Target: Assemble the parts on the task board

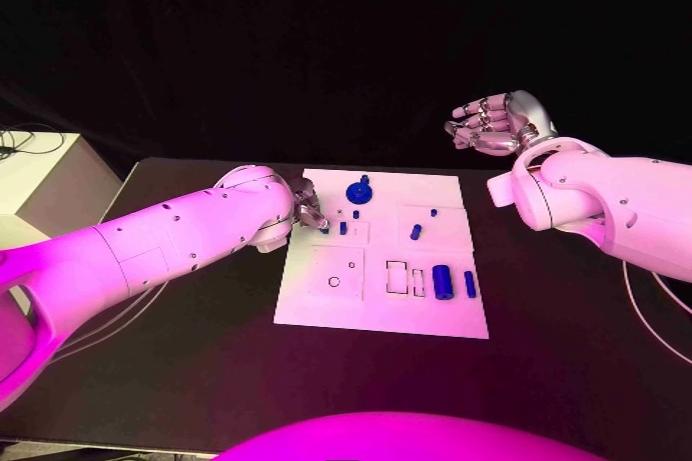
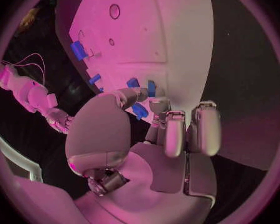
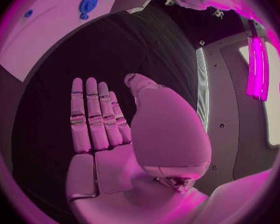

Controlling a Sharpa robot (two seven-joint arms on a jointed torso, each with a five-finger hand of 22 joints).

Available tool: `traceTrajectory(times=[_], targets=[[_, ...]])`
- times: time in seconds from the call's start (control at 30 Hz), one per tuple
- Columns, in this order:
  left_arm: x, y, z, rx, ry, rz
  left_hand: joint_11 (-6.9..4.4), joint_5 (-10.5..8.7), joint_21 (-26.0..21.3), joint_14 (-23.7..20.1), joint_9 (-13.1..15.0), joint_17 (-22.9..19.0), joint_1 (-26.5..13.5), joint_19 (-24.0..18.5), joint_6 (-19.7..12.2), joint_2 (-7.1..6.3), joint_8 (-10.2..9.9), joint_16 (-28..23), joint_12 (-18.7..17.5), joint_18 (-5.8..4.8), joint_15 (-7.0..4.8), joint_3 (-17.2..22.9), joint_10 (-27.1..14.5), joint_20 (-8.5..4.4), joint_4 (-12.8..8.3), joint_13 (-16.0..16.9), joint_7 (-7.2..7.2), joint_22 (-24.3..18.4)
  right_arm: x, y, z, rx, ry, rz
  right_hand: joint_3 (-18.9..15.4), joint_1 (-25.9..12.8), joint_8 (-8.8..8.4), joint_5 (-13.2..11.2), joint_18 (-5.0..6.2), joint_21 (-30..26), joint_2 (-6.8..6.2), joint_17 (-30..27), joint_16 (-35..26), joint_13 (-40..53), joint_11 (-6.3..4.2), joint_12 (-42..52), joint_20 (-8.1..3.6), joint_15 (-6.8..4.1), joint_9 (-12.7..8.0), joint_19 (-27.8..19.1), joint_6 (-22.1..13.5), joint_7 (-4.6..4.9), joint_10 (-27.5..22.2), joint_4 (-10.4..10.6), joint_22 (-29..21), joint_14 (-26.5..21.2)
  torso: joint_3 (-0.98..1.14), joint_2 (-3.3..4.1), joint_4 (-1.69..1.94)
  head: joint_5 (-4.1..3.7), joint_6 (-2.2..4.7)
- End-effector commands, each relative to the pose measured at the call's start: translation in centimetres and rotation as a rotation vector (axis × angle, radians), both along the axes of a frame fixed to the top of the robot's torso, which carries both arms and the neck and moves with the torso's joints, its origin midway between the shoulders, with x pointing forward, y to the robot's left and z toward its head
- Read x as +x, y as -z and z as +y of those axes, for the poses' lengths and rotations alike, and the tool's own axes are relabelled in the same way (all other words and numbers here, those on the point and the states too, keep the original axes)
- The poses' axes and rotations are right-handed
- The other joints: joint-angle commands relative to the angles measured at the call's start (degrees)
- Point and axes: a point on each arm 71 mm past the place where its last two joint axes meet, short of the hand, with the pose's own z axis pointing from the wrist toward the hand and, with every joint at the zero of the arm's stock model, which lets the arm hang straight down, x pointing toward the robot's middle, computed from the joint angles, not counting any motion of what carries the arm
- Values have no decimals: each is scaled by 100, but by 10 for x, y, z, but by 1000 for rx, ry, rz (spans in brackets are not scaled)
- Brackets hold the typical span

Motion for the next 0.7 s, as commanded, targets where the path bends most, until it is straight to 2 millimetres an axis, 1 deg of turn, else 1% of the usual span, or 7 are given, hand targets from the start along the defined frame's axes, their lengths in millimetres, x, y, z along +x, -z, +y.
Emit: traceTrajectory(times=[0.03, 0.13, 0.33, 0.5, 0.7], targets=[[-1, 3, 0, 22, 14, 19, 0, 24, 23, 596, 853, 1509, -9, 17, 66, 59, 12, 19, 12, -71, -53, 878, 25, 4, -875, -20, -30, 177, 0, 0, 1, -2, -17, 1, 25, -36, -40, 36, 79, -1, -14, -5, -14, -5, 9, -19, 3, 23, -5, -50, -8, 59, -39, -15, -6, -6, -2, 2, 3, -7, -7], [-1, 3, 0, 23, 15, 19, 0, 24, 23, 596, 853, 1509, -9, 17, 66, 59, 12, 19, 12, -71, -53, 878, 25, 4, -875, -20, -30, 177, 0, 0, 1, -2, -17, 1, 25, -36, -40, 36, 79, -1, -14, -5, -14, -5, 9, -19, 3, 23, -5, -50, -8, 59, -39, -15, -6, -6, -3, 2, 6, -6, -15], [-1, 3, 0, 24, 14, 18, 0, 24, 23, 596, 853, 1509, -9, 17, 66, 59, 12, 19, 12, -71, -53, 878, 25, 4, -875, -20, -30, 177, 0, 0, 2, -2, -17, 0, 24, -41, -43, 38, 80, 1, -9, -16, -25, -4, 11, -24, 7, 26, -7, -55, -9, 61, -42, -13, -23, -4, 1, 3, 0, -9, -14], [-1, 3, -1, 25, 18, 22, -1, 21, 26, 596, 853, 1509, -10, 21, 66, 62, 10, 19, 10, -73, -54, 885, 24, 2, -880, -21, -30, 183, 0, 0, 2, -2, -18, 0, 24, -41, -43, 38, 80, 1, -9, -16, -25, -4, 11, -24, 7, 26, -7, -55, -9, 61, -42, -13, -23, -4, 1, 6, -6, -9, -24], [-1, 4, -3, 34, 28, 35, 0, 19, 24, 596, 854, 1509, -12, 18, 66, 60, 9, 19, 16, -72, -55, 886, 30, 1, -883, -9, -29, 180, 0, 0, 2, -2, -17, 0, 24, -41, -43, 38, 80, 1, -9, -16, -25, -4, 11, -24, 7, 26, -7, -55, -9, 61, -42, -13, -23, -4, 4, 4, 2, -14, -29]])
